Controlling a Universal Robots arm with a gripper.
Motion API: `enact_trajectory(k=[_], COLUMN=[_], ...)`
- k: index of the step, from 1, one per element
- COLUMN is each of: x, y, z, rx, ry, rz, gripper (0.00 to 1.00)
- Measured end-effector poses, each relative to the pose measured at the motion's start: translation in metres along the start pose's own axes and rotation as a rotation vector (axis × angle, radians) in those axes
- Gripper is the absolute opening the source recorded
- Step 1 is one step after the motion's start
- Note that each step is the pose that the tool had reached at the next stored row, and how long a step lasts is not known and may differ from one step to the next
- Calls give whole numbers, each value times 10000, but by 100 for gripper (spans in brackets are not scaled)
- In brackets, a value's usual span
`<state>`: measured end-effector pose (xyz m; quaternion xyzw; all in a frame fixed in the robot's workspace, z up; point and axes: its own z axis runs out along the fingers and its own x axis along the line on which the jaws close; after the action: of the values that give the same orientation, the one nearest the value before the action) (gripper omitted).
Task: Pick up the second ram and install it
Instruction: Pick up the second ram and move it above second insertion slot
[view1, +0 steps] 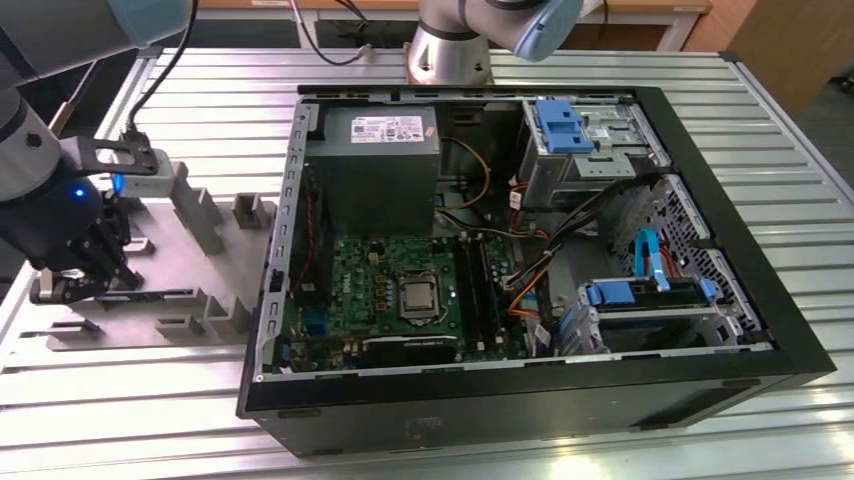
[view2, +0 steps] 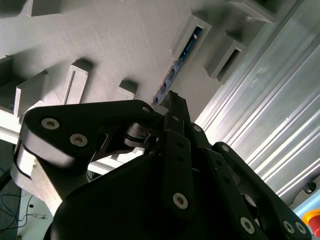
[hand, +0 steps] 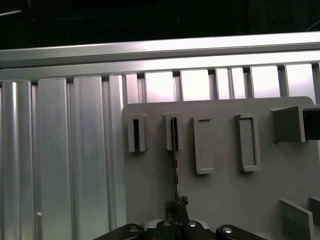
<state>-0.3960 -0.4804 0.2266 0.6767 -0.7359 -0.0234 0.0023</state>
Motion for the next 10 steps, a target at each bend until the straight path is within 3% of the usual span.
enact_trajectory(k=[6,10], x=[12,27], y=[23,67], z=[1,4], rx=[37,89], ry=[-2,-4], rz=[-21,-75], gripper=[11,23])
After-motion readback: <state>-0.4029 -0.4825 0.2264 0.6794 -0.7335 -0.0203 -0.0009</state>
